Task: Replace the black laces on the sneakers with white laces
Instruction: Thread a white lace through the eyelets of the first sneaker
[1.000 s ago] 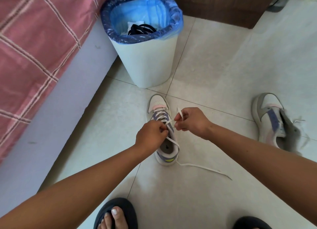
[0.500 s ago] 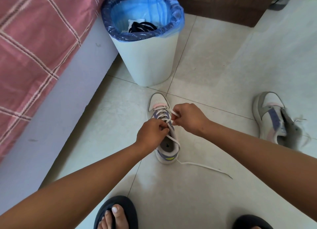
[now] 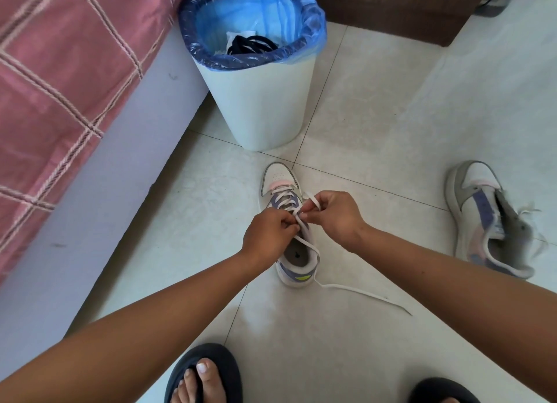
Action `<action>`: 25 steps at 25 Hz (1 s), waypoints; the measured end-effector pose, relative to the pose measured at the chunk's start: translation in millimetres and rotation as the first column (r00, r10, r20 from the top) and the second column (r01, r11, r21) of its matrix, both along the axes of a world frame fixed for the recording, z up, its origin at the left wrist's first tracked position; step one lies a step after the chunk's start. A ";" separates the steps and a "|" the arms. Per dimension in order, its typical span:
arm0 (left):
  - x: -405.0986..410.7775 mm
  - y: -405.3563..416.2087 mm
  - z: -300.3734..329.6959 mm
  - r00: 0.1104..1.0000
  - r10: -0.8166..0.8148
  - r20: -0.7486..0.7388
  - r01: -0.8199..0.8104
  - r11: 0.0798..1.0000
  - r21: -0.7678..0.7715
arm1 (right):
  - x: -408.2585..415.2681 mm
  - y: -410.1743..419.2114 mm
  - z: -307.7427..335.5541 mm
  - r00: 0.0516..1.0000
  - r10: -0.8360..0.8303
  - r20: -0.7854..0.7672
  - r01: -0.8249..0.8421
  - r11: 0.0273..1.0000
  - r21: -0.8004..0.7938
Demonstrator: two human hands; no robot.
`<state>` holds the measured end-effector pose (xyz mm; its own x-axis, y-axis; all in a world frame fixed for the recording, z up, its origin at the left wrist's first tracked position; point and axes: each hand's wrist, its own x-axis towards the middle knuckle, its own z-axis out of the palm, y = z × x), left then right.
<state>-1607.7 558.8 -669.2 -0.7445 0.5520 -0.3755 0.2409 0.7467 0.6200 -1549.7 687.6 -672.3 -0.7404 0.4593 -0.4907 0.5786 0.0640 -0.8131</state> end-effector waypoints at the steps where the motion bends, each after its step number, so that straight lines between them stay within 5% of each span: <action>1: -0.1 0.1 0.0 1.000 -0.002 0.002 0.002 1.000 0.001 | 2.7 -2.8 -0.9 0.999 -0.041 -0.008 0.041 0.999 -0.014; 7: 2.0 -1.0 3.3 0.997 -0.072 -0.023 0.073 0.997 0.036 | 15.4 -22.4 -3.5 0.949 -0.313 -0.040 0.305 0.942 -0.138; 11: 1.6 -9.6 6.5 0.996 -0.091 -0.023 0.092 0.994 0.057 | 31.9 -21.2 -5.2 0.998 -0.068 0.009 0.068 0.996 -0.056; 15: -5.3 -23.5 23.6 0.994 -0.107 0.012 0.106 0.993 0.055 | 38.9 -19.5 -13.7 0.971 0.236 0.047 -0.240 0.950 0.201; 18: -5.5 -58.2 28.7 0.955 -0.272 -0.120 0.251 0.953 -0.167 | 38.3 -23.5 -12.8 0.974 0.220 0.053 -0.226 0.949 0.222; 20: -6.9 -91.2 20.3 0.840 -0.516 -0.167 0.390 0.789 -0.476 | 39.3 -25.7 -12.3 0.980 0.189 0.054 -0.197 0.956 0.220; 22: -9.0 -124.4 5.5 0.727 -0.685 0.047 0.478 0.456 -0.750 | 39.3 -27.6 -12.3 0.986 0.159 0.058 -0.168 0.961 0.218; 24: -12.6 -147.0 -1.9 0.699 -0.655 0.287 0.502 0.164 -0.849 | 38.8 -28.8 -12.6 0.990 0.132 0.057 -0.141 0.969 0.202; 25: -15.5 -150.2 -3.6 0.712 -0.609 0.350 0.503 0.094 -0.859 | 38.4 -29.0 -13.0 0.990 0.128 0.055 -0.136 0.971 0.196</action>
